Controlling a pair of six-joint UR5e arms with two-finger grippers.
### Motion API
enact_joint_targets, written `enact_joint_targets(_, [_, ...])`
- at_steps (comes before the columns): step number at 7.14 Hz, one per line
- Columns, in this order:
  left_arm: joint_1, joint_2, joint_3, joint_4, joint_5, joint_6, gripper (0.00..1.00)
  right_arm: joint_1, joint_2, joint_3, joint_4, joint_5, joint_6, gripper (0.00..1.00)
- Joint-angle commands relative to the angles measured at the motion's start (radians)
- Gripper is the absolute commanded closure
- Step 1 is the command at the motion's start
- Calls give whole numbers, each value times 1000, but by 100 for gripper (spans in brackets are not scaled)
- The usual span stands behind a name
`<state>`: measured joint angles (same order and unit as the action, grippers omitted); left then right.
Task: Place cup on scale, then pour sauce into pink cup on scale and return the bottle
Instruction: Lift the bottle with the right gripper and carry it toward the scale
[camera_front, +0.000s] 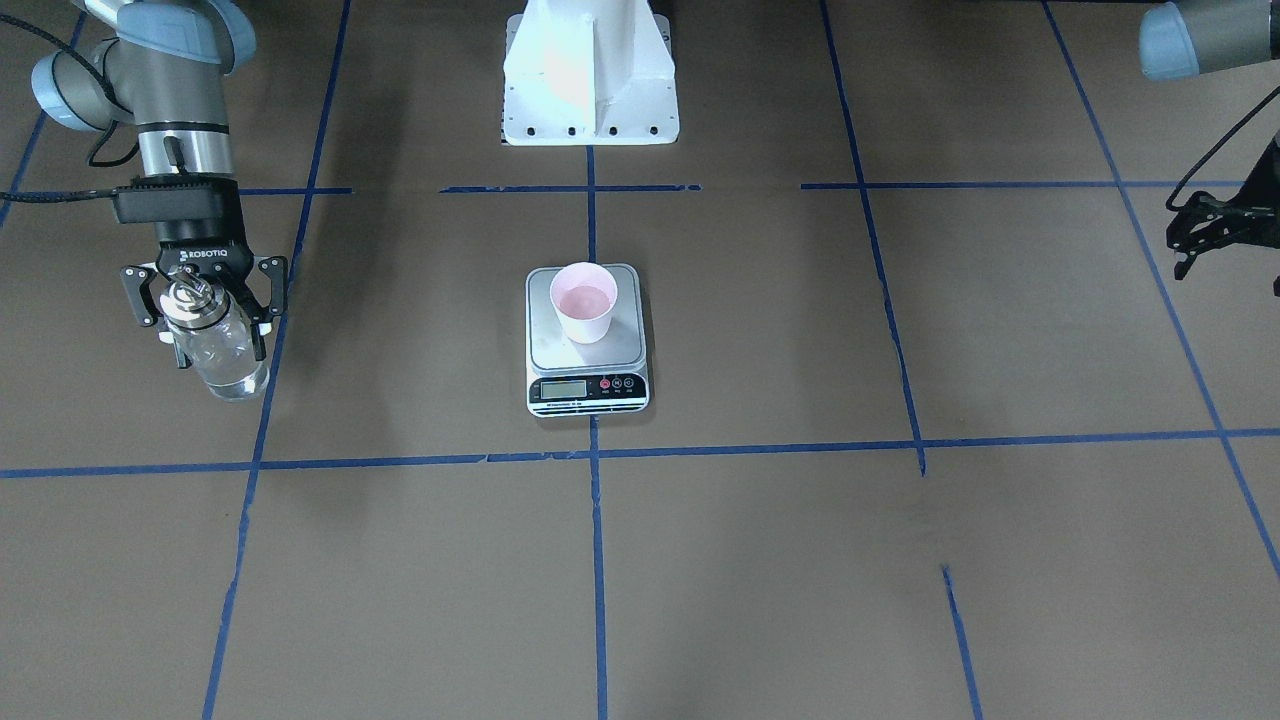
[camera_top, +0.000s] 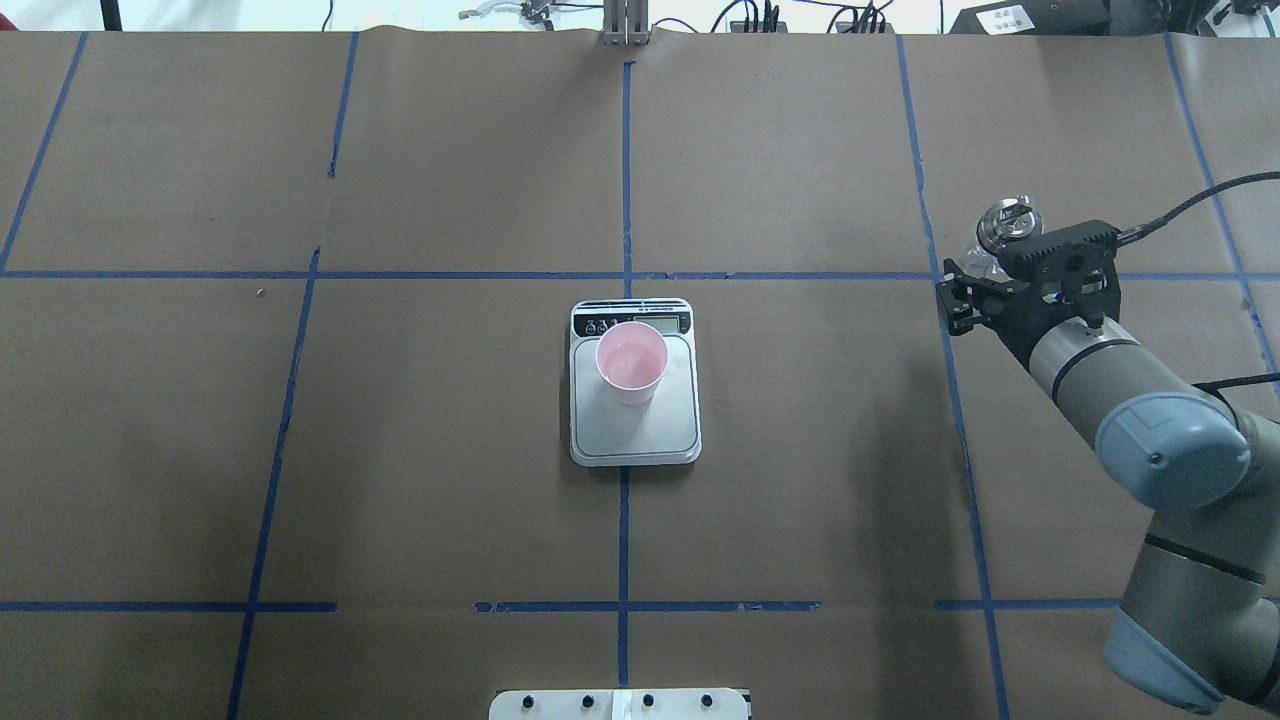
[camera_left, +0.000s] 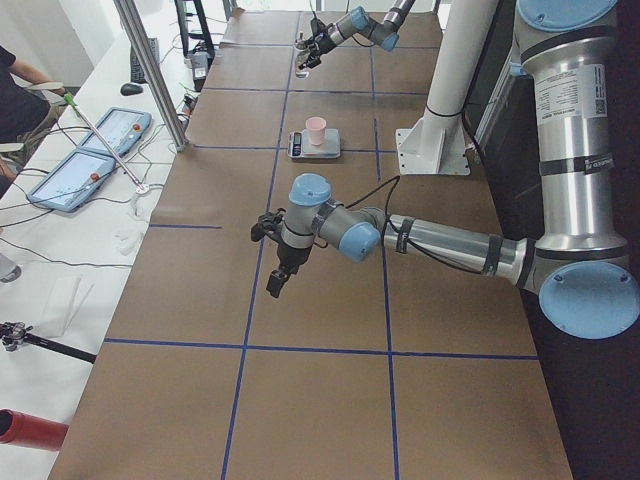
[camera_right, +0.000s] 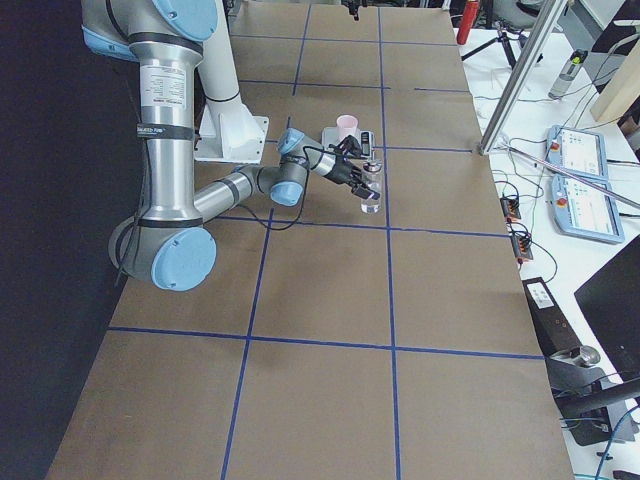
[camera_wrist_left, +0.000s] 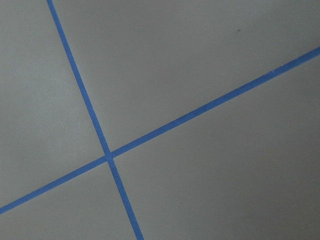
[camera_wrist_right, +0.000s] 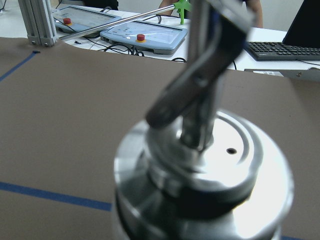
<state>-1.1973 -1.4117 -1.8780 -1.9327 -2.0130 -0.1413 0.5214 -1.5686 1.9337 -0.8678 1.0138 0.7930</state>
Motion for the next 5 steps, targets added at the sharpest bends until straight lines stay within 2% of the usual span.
enact_joint_targets(1, [-10, 23, 2, -17, -62, 5, 0, -8, 118, 22, -112, -64, -80, 100])
enact_joint_targets(2, [-31, 43, 13, -69, -94, 17, 0, -24, 187, 25, -131, -78, -101, 100])
enact_joint_targets(3, [-54, 63, 37, -77, -98, 57, 0, -37, 241, 25, -186, -90, -197, 100])
enact_joint_targets(4, [-89, 60, 45, -78, -146, 27, 0, -55, 286, 22, -221, -125, -287, 100])
enact_joint_targets(5, [-117, 47, 33, -74, -159, -1, 0, -108, 291, 15, -227, -223, -331, 100])
